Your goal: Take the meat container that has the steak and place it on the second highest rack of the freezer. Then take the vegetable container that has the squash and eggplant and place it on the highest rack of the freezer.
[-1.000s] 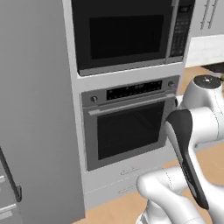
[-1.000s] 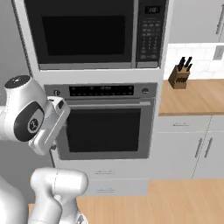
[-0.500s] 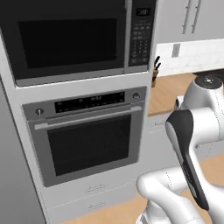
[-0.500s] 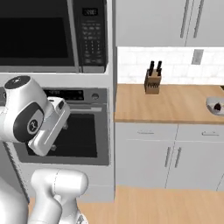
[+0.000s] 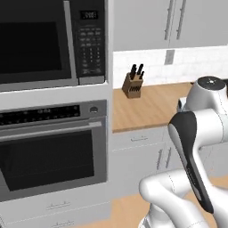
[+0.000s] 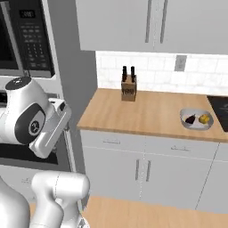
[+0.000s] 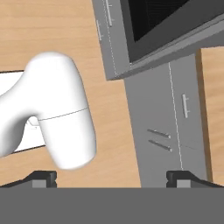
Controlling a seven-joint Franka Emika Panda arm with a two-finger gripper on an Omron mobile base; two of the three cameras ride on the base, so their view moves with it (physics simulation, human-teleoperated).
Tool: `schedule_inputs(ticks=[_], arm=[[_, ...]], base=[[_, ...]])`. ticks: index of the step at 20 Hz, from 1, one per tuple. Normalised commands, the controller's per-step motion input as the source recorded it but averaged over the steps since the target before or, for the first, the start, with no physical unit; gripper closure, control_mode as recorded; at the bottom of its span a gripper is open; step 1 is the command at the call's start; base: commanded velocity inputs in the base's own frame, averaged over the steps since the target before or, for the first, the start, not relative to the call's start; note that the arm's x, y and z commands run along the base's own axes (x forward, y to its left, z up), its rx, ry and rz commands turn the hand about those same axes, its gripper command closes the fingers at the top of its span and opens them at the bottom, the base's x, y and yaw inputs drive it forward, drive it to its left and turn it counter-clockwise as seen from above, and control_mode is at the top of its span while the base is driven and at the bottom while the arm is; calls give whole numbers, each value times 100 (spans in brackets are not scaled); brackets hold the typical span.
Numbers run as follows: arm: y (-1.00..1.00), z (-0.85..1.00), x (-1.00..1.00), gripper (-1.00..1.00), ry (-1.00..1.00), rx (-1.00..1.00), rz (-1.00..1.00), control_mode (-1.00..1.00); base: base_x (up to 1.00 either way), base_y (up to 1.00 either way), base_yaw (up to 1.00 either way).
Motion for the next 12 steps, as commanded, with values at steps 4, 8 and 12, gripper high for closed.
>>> schedule_inputs(ticks=[4,8,12], arm=[[0,0,0,-100,0,0,0,100],[0,0,0,-100,0,0,0,100],[0,0,0,-100,0,0,0,100]], base=[[47,-100,2],[64,-100,0],[73,-86,0]])
